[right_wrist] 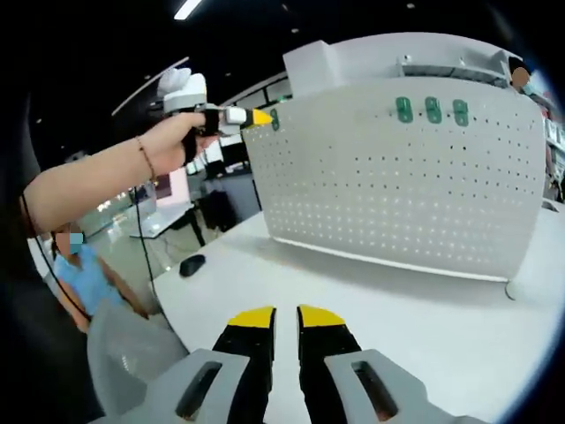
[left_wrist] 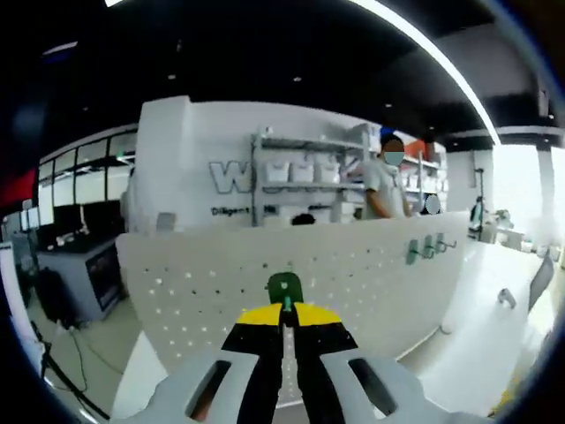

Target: Insert the hook assembly into the mounting plate slot until the hook locks in place.

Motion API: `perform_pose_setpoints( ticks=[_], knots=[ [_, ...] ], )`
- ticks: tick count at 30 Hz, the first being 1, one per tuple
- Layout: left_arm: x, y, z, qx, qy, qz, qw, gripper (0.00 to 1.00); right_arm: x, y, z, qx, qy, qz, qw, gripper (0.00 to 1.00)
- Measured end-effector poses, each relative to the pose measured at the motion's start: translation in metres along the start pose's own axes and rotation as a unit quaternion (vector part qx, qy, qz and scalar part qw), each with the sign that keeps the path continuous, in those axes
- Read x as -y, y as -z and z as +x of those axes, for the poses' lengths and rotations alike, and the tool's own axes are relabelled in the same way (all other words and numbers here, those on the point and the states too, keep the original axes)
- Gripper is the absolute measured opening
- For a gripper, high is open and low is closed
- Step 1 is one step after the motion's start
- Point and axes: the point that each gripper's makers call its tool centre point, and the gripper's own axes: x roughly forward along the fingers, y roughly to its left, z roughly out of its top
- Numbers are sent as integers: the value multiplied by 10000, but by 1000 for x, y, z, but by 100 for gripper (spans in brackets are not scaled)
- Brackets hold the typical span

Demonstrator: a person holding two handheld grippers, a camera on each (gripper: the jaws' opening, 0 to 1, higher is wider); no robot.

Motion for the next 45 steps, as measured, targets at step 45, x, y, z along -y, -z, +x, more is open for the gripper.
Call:
perform_pose_setpoints(
  ticks=[45],
  knots=[
    [-23, 13, 49, 56, -685, 125, 9976, 3, 26, 6, 2, -70, 206, 193, 9996, 6]
  ],
)
